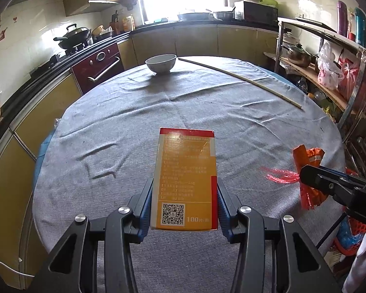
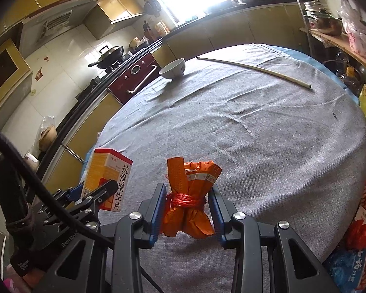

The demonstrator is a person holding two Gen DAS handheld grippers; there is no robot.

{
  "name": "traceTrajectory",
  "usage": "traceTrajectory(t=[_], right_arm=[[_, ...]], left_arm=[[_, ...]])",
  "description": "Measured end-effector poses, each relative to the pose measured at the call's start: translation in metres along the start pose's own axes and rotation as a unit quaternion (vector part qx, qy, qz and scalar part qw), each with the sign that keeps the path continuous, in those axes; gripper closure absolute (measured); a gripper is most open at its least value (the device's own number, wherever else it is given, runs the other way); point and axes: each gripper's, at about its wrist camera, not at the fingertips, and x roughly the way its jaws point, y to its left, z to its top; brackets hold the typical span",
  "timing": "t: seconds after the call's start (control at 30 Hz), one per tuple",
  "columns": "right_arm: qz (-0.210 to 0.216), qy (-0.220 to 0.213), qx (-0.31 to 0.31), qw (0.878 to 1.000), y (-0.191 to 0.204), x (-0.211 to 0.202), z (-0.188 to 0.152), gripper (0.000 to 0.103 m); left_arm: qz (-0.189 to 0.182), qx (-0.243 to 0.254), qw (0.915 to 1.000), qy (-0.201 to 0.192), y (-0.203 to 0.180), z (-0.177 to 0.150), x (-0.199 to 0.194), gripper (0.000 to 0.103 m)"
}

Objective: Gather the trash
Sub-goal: 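Lift the medicine box and orange packet and carry them toward the red basket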

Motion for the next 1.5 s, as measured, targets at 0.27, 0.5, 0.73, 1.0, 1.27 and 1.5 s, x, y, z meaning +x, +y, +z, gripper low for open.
traceTrajectory(t=[0.27,0.5,0.73,1.0,1.27,1.5], right_arm=[[0.003,-0.006,0.003,1.0,-0.005,-0.005,0.0,0.065],[0.004,-0.011,0.006,1.0,-0.008,-0.012,-0.002,0.065],[0.004,-0.017,0.012,1.0,-0.014,-0.018,-0.003,0.065],[0.004,-0.024,0.018,1.0,-0.022,-0.026,-0.004,0.065],[0.001,-0.028,0.029,0.999,-0.034,-0.034,-0.007,0.065],[-0.003,-0.032,0.038,0.999,-0.044,-0.041,-0.009,0.065]], left_arm=[[0.001,0.009,1.0,-0.001,-0.008,0.0,-0.002,0.055],[0.001,0.017,0.9998,-0.004,-0.015,0.001,-0.005,0.055],[0.0,0.026,0.9996,-0.005,-0.023,0.001,-0.008,0.055],[-0.006,0.04,0.9992,-0.006,-0.034,0.003,-0.011,0.055],[-0.008,0.054,0.9985,-0.006,-0.045,0.003,-0.013,0.055],[-0.012,0.064,0.9979,-0.005,-0.056,0.005,-0.012,0.055]])
